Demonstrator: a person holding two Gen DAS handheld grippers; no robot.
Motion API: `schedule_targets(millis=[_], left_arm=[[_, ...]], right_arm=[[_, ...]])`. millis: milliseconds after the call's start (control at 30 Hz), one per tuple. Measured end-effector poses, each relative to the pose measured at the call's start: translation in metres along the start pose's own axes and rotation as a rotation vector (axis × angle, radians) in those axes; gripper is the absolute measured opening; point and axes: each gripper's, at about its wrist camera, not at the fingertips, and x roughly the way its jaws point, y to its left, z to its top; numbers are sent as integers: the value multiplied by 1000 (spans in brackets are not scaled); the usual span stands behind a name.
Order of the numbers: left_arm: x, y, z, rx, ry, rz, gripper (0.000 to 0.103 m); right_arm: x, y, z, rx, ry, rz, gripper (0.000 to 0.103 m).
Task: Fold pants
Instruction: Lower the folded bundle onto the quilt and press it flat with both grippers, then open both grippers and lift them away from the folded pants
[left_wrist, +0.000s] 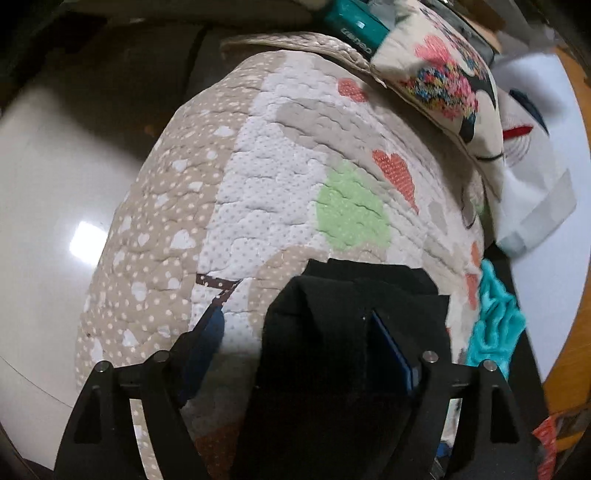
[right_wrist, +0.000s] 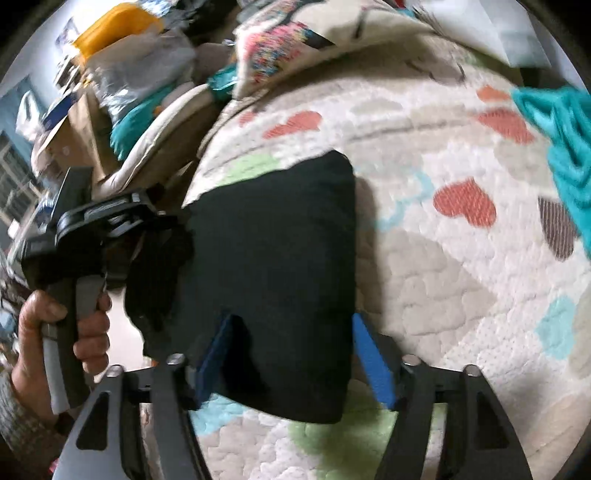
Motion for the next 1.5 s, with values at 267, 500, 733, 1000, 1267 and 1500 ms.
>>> schedule_targets(millis=[267,500,733,1000,1267,1500], left_arm=[[-60,-16,-16,51,-139,-30,80],[-64,-18,-38,55,-141,-11,80],[-95,-35,-61,168,-247,78,80],[-102,-77,-98,351,-360,174,80],[-110,-102,-129,401,-383,257,80],[-117,-118,-155,453,-412,328,80]], right_arm=[[-29,-15,32,74,-120,0,75],[19,0,83,86,-50,59,74],[27,-24,82,193,-31,-11,74],[-86,-33,25,106,-178,-111,74],[-104,-32,-11,76,-226,-144,74],[-99,-37,-23,55,-232,-171,74]])
